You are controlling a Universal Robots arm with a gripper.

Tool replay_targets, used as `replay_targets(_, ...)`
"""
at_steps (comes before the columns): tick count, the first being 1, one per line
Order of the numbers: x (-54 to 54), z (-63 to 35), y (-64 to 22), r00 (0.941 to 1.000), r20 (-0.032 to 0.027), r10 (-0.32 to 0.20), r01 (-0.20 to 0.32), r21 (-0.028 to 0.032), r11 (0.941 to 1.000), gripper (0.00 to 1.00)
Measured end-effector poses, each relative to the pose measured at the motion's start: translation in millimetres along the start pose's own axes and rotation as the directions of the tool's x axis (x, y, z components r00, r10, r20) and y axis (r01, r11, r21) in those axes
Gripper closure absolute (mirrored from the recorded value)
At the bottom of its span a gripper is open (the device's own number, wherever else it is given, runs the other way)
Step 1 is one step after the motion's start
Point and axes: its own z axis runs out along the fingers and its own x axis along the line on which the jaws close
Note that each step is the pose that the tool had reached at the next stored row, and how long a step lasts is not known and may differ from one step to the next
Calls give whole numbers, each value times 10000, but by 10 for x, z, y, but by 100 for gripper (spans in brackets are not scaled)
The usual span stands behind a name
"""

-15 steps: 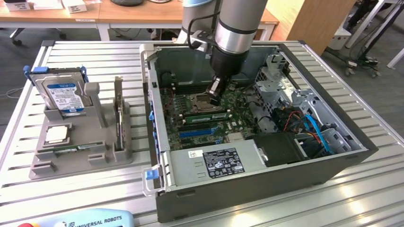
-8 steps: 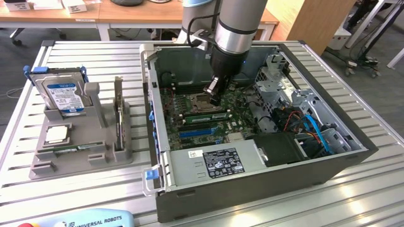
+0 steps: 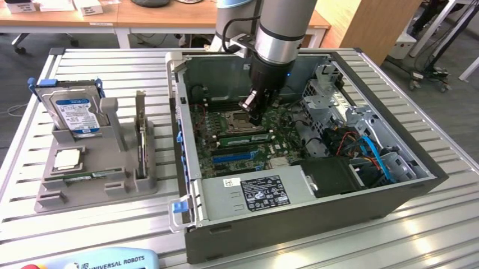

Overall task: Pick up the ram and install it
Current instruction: 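Press down the ram until it locks into place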

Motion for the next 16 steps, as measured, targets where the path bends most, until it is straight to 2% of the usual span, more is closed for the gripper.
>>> replay_targets(10, 0, 6, -1, 9947, 23, 1028, -1028, 8, 9947, 90)
replay_targets(16, -1, 11, -1, 9841, 40, 1778, -1778, 14, 9841, 90)
